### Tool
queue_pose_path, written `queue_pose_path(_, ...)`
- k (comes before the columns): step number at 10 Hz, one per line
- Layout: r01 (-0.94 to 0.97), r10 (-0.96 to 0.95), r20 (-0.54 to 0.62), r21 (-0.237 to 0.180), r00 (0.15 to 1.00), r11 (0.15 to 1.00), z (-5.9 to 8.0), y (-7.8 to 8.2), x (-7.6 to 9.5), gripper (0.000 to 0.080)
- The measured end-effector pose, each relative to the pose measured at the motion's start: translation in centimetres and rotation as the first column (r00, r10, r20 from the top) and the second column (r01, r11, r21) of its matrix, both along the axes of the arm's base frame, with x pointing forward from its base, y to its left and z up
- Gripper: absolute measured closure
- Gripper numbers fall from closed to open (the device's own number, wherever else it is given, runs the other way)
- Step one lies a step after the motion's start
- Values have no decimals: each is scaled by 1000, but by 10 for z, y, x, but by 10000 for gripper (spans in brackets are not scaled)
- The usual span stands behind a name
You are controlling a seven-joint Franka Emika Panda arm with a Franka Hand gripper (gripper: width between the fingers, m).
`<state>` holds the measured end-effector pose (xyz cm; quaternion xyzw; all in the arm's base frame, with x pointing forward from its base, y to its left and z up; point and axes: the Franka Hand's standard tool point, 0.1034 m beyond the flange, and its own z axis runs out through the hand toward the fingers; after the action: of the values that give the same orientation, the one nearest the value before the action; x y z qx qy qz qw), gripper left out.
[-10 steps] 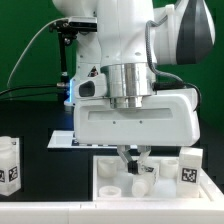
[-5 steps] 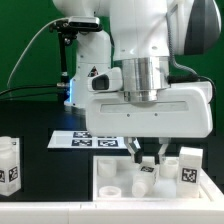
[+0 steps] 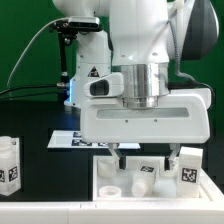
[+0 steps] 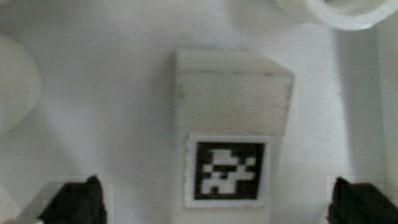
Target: Assemble square table
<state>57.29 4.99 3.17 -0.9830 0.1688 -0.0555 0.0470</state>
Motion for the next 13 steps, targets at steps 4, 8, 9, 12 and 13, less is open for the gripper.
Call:
queue_pose_path(4,-4,4,13,-19,1000,1000,-20,1,-4,151)
queue_pose_path(8,-4,4,12,-19,1000,1000,-21,1,-5,352)
queue_pose_path(9,-4,4,12,-19,1000,1000,-21,1,-5,534)
queue_pose_path(12,-18,18,26,-20,1000,1000,-4,-3,-8,538)
queue_pose_path(13,-8,8,29,-13,1000,1000,13,-6,-18,538)
